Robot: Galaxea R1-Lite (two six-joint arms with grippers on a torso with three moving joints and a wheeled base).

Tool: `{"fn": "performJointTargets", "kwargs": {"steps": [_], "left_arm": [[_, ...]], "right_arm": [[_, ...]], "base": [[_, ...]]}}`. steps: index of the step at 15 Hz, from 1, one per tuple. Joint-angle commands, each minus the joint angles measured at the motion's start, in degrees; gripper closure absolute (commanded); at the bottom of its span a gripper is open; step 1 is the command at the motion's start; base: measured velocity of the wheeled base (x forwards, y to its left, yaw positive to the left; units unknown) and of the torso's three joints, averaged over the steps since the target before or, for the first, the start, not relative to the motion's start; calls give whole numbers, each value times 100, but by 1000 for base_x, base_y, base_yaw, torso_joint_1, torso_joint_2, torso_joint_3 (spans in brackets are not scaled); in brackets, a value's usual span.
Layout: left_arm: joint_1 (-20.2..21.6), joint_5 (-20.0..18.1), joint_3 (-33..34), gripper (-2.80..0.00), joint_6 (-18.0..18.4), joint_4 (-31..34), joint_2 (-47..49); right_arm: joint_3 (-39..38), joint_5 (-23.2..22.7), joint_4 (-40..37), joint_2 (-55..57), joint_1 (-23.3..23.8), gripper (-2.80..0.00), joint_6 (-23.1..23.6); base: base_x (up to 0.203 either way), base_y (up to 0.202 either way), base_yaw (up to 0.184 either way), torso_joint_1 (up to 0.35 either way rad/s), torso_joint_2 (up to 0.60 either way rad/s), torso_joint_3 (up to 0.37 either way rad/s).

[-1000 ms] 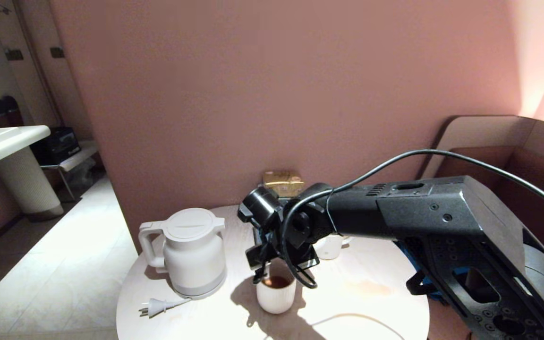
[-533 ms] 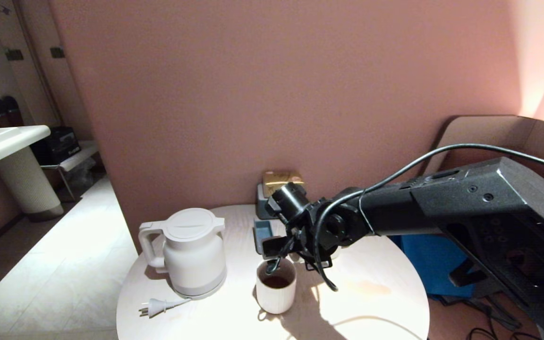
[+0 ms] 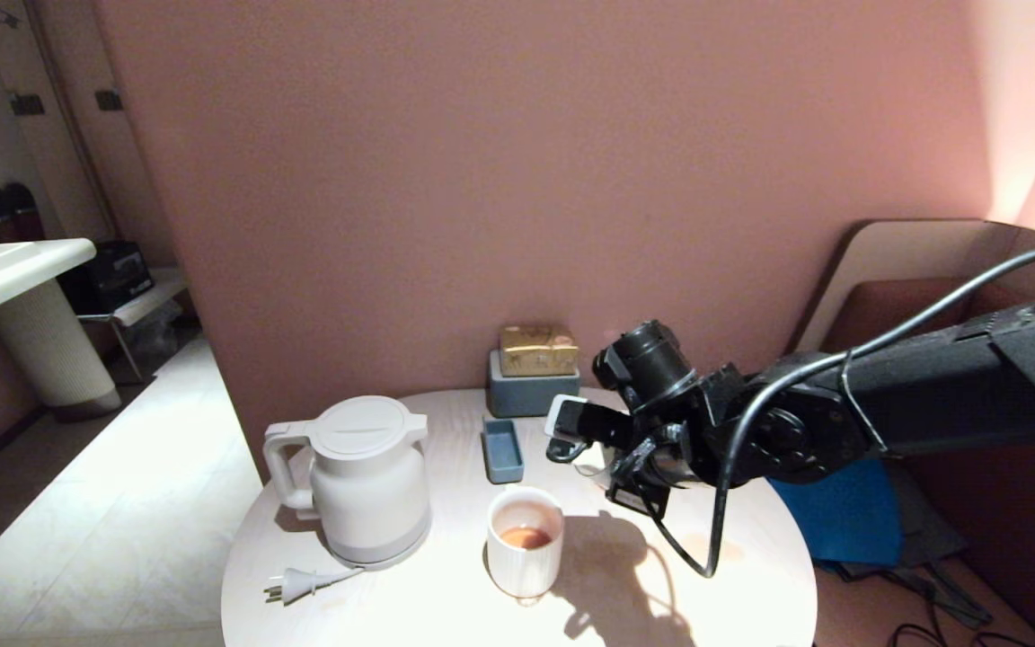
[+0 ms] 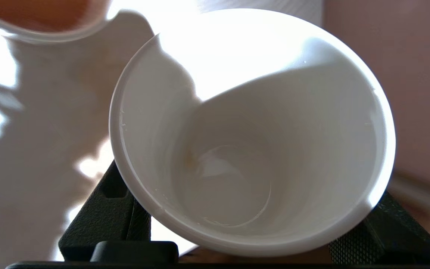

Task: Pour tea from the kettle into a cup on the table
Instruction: Put the cup down on the table

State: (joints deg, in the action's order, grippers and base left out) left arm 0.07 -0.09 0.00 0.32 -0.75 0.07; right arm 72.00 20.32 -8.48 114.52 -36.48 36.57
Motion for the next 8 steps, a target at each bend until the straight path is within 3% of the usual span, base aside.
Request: {"fn": "performJointTargets", "kwargs": {"steps": [1, 3, 8], "left_arm": [[1, 0, 0, 0, 3, -4, 1], [1, 0, 0, 0, 3, -4, 1], [1, 0, 0, 0, 3, -4, 1]], "right_arm": [[-510, -293, 90, -566, 137, 0, -582], [-1028, -389, 674, -719, 196, 0, -1160], [-2687, -687, 3657, -677, 526, 0, -2174]], "base": [[0, 0, 0, 0, 0, 0], [0, 0, 0, 0, 0, 0], [0, 0, 0, 0, 0, 0]]}}
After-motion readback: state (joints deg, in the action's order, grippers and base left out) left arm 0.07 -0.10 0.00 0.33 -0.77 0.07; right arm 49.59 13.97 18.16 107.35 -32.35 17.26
